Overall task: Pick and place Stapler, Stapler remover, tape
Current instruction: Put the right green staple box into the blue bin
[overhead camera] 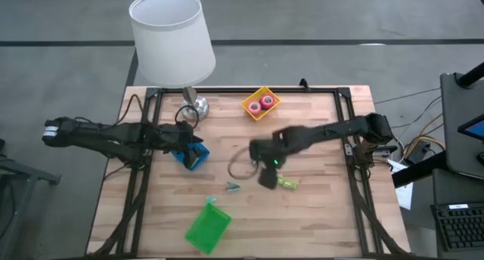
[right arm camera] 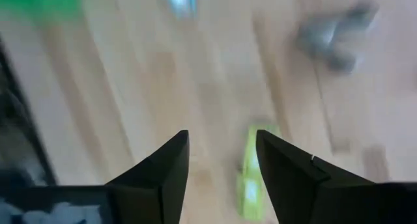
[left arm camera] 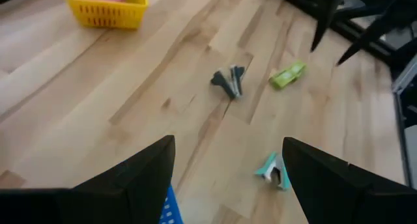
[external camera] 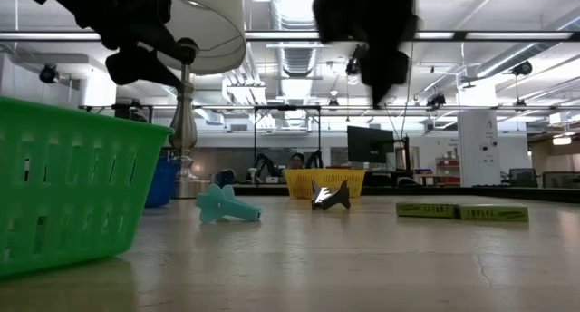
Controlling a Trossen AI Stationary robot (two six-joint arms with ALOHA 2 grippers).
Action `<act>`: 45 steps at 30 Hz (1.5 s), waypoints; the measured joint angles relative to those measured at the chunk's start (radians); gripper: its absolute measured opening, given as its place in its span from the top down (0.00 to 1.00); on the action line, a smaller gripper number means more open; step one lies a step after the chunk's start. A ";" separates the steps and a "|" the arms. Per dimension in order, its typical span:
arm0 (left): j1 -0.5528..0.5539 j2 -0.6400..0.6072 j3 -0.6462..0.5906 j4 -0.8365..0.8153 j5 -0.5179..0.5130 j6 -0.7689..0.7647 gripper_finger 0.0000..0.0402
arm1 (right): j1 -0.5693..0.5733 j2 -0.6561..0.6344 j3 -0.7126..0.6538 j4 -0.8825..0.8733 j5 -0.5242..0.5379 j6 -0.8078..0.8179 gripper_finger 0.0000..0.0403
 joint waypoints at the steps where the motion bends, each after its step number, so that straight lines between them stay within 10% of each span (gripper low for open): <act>1: 0.000 0.000 0.006 0.001 -0.002 0.002 0.29 | 0.012 -0.002 -0.034 -0.008 0.001 -0.016 0.55; 22: -0.001 0.003 0.018 0.016 0.006 -0.030 0.29 | 0.114 -0.170 -0.571 0.320 0.010 0.068 0.47; 45: -0.002 0.007 0.016 0.060 0.006 -0.049 0.29 | 0.167 -0.122 -0.634 0.427 0.040 0.134 0.57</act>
